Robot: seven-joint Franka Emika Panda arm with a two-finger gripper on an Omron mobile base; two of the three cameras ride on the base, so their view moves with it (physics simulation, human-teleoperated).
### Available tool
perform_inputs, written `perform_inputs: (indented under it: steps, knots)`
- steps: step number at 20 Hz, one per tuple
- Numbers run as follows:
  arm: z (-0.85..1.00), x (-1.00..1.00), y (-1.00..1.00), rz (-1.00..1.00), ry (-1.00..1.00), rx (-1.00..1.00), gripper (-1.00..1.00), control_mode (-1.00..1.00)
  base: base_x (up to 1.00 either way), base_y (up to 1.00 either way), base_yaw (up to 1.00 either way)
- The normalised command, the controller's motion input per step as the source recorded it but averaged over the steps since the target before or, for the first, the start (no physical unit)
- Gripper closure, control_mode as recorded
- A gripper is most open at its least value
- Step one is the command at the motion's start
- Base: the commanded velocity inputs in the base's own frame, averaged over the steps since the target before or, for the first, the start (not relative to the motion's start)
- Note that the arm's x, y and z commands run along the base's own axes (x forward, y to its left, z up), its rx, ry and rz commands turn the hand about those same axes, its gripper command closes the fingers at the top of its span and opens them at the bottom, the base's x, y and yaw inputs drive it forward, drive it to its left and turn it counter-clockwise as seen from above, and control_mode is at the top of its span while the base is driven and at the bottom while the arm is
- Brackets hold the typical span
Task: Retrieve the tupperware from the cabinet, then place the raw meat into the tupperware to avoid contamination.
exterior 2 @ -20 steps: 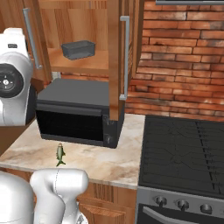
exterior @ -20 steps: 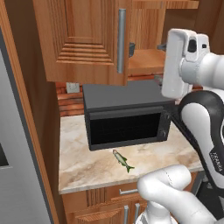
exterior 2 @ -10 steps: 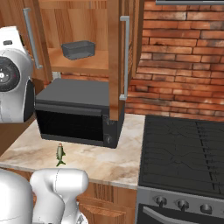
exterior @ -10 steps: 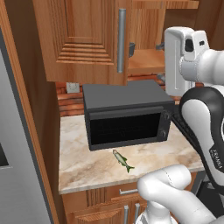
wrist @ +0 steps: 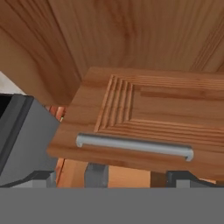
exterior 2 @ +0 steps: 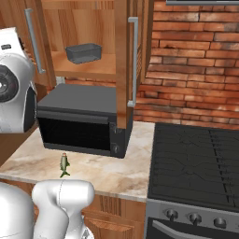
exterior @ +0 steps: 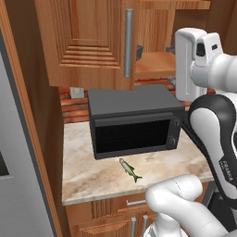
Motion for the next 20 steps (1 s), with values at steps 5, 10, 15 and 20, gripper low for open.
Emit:
perform_inputs:
  steps: [5, 10, 15, 20]
  knots:
    - [-0.01, 0.10, -0.11, 0.00, 0.00, 0.02, -1.00, -1.00, 0.00, 0.00, 0.00]
    - [0.00, 0.15, -0.11, 0.00, 0.00, 0.03, -1.00, -1.00, 0.00, 0.00, 0.00]
    - [0.00, 0.13, -0.07, 0.00, 0.00, 0.03, -1.00, -1.00, 0.00, 0.00, 0.00]
    - [-0.04, 0.07, -0.02, 0.06, 0.01, 0.03, -1.00, -1.00, 0.00, 0.00, 0.00]
